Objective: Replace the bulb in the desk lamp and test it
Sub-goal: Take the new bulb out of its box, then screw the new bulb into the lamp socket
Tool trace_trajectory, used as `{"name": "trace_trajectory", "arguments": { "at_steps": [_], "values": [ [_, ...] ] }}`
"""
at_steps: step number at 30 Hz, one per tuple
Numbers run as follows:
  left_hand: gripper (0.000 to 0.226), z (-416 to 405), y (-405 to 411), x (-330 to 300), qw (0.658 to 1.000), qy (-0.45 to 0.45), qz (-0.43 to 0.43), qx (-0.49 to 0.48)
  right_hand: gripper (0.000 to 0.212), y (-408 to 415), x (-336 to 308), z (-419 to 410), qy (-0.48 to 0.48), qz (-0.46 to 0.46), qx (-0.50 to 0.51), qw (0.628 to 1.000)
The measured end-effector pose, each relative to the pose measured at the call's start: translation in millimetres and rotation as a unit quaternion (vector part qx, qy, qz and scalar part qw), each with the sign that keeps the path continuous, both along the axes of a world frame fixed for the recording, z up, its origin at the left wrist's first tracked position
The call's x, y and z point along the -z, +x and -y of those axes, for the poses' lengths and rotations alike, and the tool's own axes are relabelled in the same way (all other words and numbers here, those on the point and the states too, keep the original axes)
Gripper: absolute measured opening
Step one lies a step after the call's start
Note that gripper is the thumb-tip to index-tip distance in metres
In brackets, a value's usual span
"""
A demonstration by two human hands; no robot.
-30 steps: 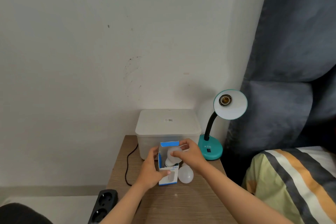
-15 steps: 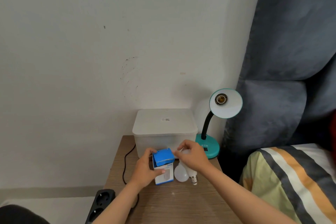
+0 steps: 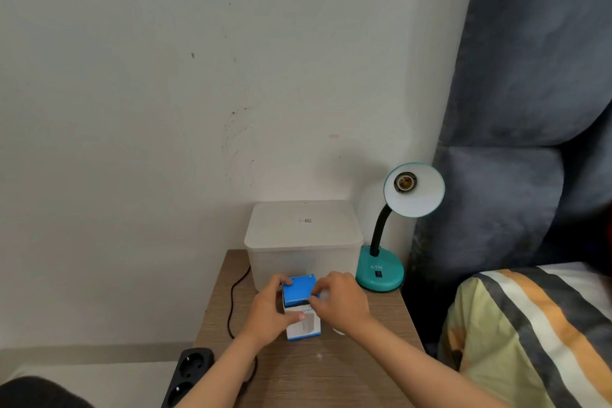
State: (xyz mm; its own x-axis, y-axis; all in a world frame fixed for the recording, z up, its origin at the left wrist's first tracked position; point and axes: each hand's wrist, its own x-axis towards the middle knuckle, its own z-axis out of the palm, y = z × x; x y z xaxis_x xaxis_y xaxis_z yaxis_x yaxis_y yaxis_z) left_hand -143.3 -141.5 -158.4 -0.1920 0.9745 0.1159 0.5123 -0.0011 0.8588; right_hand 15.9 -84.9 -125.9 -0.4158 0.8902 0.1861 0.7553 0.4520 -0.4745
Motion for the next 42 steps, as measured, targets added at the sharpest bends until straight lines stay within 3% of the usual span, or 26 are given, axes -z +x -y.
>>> {"name": "trace_trajectory", "arguments": {
  "at_steps": [6,10,13,15,20,26,30,34,42],
  "values": [
    [0.049,1,3,-2,1.000,-0.009,-0.006,-0.001,0.024,0,0,2,-0.053,-0.002,0.008,0.999],
    [0.050,5,6,-8,1.000,-0.003,-0.030,-0.001,0.020,12,-13,-1,-0.172,-0.101,0.000,0.980],
    [0.050,8,11,-22,0.999,0.011,-0.041,0.008,0.036,37,-32,-4,-0.295,-0.191,-0.005,0.936],
    [0.046,7,14,-33,0.998,0.036,-0.052,0.002,0.040,59,-43,-5,-0.312,-0.228,0.004,0.923],
    [0.042,-12,34,-59,0.991,0.111,-0.068,-0.012,0.036,112,-68,-8,-0.252,-0.367,0.017,0.895],
    [0.036,-50,87,-90,0.980,0.195,-0.017,-0.023,0.050,142,-93,-27,-0.065,-0.446,0.037,0.892],
    [0.035,-81,116,-108,0.976,0.216,0.002,-0.003,0.053,149,-94,-48,0.068,-0.378,0.120,0.915],
    [0.034,-112,136,-126,0.972,0.234,0.007,-0.001,0.055,148,-94,-70,0.180,-0.334,0.145,0.914],
    [0.034,-160,162,-139,0.966,0.255,0.027,-0.010,0.053,132,-88,-109,0.244,-0.279,0.156,0.916]
  ]
}}
